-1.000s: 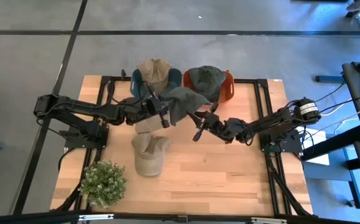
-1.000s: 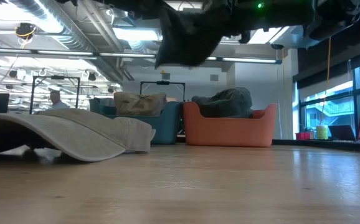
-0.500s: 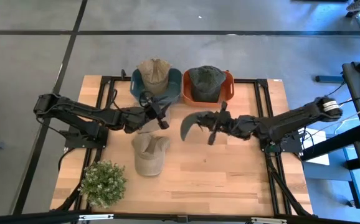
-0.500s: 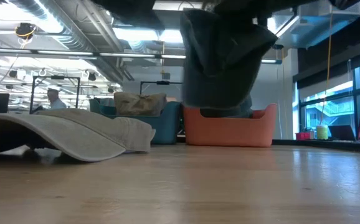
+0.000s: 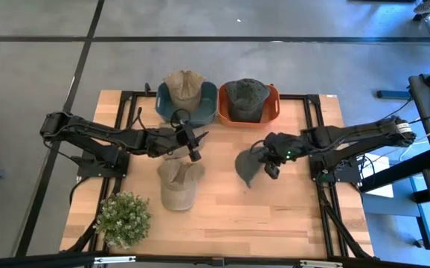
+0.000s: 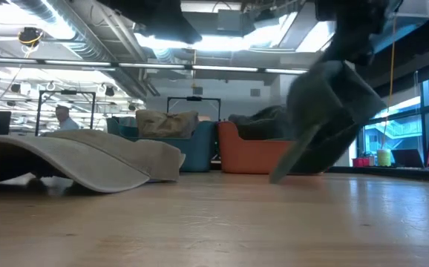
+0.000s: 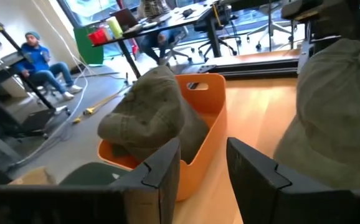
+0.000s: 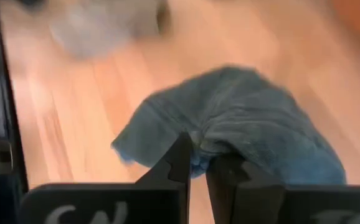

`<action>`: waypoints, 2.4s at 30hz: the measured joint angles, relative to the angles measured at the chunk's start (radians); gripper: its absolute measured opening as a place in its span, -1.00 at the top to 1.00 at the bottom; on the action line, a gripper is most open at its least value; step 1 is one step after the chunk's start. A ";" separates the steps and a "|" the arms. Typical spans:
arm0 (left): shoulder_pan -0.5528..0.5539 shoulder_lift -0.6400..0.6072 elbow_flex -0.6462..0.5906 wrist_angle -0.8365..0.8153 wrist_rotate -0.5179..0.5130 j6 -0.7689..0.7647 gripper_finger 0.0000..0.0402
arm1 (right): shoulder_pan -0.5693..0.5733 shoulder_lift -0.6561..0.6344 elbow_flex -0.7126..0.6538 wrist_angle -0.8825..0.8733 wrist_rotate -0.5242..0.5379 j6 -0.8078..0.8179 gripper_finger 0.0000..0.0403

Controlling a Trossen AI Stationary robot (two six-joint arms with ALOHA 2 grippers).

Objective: Pick & Place hat
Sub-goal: Put the black cap into the orange bin

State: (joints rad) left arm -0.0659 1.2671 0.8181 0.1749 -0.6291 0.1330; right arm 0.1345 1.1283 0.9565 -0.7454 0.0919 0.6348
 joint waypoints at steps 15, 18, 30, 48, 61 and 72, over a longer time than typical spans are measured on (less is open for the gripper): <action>0.121 0.000 0.000 0.000 0.160 -0.044 0.38 | 0.000 0.264 0.553 -0.785 -0.091 -0.075 0.85; 0.135 0.000 0.000 -0.008 0.184 -0.045 0.38 | 0.000 0.317 0.554 -0.770 -0.242 -0.094 0.85; 0.153 0.000 0.000 -0.040 0.186 -0.042 0.38 | 0.036 0.392 0.549 -0.825 -0.349 -0.019 0.85; 0.153 0.000 0.000 -0.084 0.186 -0.042 0.38 | 0.093 0.392 0.549 -0.826 0.112 -0.245 0.85; 0.153 0.000 0.000 -0.082 0.179 -0.041 0.38 | 0.063 0.396 0.685 -0.826 0.125 -0.331 0.85; 0.153 0.000 0.000 -0.082 0.178 -0.042 0.37 | -0.063 0.394 0.855 -0.825 0.531 -0.802 0.85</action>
State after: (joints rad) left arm 0.0872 1.2671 0.8181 0.0925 -0.4507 0.0914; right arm 0.0719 1.5227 1.8111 -1.5707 0.6227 -0.1667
